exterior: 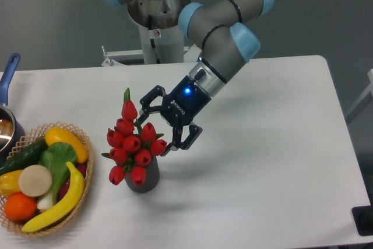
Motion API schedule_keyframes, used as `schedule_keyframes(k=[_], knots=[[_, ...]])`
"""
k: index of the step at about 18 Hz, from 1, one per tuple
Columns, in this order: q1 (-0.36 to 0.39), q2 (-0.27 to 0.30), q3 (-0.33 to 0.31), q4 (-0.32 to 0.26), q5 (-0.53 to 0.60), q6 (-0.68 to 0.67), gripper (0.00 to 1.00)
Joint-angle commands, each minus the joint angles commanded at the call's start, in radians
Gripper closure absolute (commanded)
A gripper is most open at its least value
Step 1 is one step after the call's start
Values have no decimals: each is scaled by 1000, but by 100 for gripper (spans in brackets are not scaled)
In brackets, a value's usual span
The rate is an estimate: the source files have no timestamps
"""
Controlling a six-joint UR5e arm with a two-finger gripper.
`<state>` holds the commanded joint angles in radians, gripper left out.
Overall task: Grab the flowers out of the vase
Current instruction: 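Lower the open gripper around the tulip stems above the vase rim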
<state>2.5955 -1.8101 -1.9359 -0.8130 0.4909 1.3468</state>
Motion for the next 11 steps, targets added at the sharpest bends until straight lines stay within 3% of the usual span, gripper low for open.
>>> schedule_keyframes(k=[11], knots=[[-37,-44,21,5,-3,0,0]])
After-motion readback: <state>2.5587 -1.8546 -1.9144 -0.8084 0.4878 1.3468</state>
